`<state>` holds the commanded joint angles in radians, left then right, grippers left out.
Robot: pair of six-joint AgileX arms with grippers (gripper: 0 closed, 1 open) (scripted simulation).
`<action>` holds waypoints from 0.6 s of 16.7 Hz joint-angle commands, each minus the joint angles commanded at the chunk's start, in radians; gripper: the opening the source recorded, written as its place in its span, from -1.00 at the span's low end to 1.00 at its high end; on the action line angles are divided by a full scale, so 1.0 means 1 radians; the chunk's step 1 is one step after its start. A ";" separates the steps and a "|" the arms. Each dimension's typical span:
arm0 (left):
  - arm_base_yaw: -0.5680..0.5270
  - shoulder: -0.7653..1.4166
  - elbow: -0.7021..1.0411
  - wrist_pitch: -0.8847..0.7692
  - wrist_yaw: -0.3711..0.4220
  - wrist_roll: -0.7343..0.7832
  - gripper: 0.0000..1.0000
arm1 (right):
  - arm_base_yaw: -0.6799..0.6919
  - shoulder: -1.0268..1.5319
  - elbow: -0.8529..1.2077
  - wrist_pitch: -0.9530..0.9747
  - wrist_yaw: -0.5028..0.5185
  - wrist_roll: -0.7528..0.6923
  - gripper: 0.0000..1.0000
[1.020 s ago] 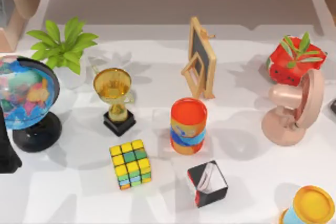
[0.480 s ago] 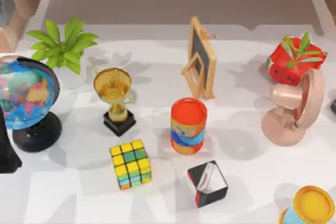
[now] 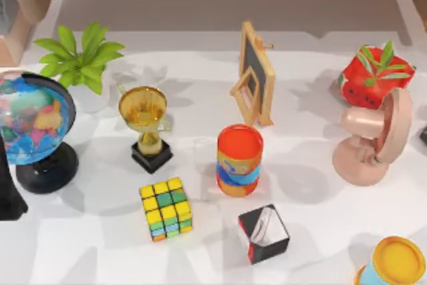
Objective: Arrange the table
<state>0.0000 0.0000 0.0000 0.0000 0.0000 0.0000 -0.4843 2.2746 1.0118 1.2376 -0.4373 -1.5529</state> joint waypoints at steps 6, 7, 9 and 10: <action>0.000 0.000 0.000 0.000 0.000 0.000 1.00 | 0.040 0.084 0.225 -0.109 0.040 0.001 -1.00; 0.000 0.000 0.000 0.000 0.000 0.000 1.00 | 0.046 0.095 0.240 -0.121 0.048 0.002 -1.00; 0.000 0.000 0.000 0.000 0.000 0.000 1.00 | 0.049 0.098 0.243 -0.124 0.051 0.002 -1.00; 0.000 0.000 0.000 0.000 0.000 0.000 1.00 | 0.049 0.098 0.243 -0.124 0.051 0.002 -1.00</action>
<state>0.0000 0.0000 0.0000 0.0000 0.0000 0.0000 -0.4354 2.3725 1.2551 1.1133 -0.3865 -1.5509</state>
